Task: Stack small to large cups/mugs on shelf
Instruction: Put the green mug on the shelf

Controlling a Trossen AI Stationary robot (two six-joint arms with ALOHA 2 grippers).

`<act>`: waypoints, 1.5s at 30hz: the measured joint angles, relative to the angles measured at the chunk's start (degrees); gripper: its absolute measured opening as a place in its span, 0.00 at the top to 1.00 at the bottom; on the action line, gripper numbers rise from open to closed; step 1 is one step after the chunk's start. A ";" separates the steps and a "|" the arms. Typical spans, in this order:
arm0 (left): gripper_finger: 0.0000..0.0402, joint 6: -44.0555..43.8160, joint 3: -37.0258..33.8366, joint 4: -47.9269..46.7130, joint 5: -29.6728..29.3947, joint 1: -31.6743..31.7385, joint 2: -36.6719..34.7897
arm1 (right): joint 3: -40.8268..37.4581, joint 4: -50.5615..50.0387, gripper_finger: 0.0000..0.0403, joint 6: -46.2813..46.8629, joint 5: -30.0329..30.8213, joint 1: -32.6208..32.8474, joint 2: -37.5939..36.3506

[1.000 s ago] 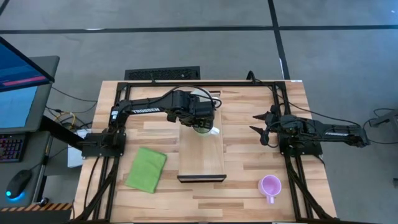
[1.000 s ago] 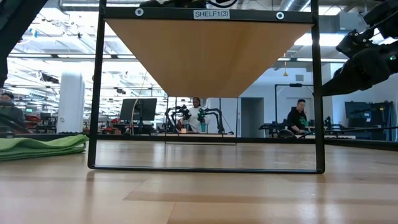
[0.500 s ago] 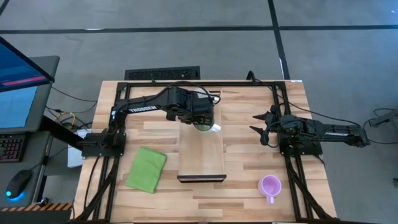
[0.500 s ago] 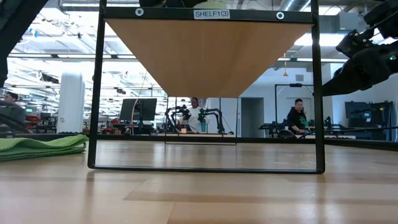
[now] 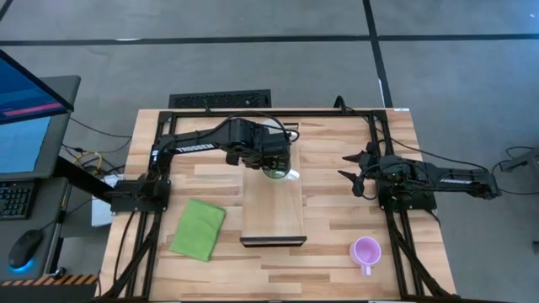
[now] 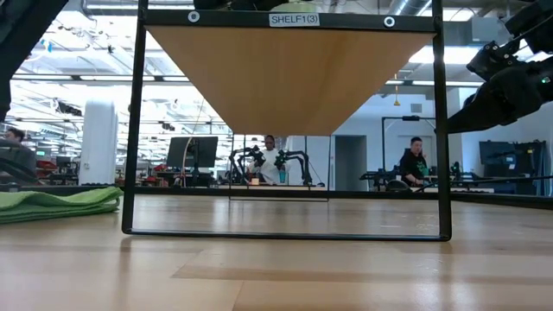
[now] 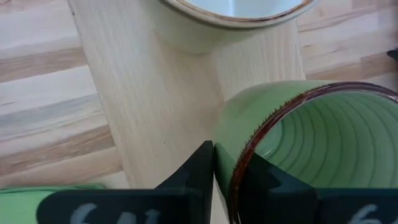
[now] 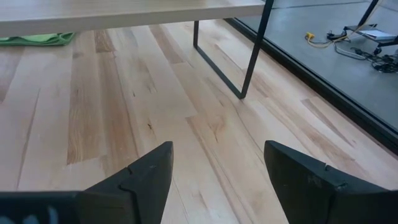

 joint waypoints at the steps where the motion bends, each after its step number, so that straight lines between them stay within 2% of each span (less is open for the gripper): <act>1: 0.91 0.00 0.00 0.02 0.15 0.00 0.00 | 0.00 0.00 0.32 0.00 0.00 0.00 0.01; 7: 0.91 -0.02 0.00 0.01 0.44 -0.06 0.00 | 0.00 0.00 0.32 0.00 -0.21 -0.04 0.00; 13: 0.91 -0.02 0.00 0.02 0.44 -0.09 0.00 | 0.00 0.00 0.32 -0.68 -2.92 -0.04 0.00; 26: 0.91 0.92 0.00 0.04 -0.71 -0.50 0.00 | 0.00 0.00 0.32 -0.68 -3.02 -0.04 0.02; 45: 0.80 1.21 -3.87 0.15 1.01 -0.57 -0.02 | 0.00 0.00 0.32 -0.78 -3.02 -0.04 0.01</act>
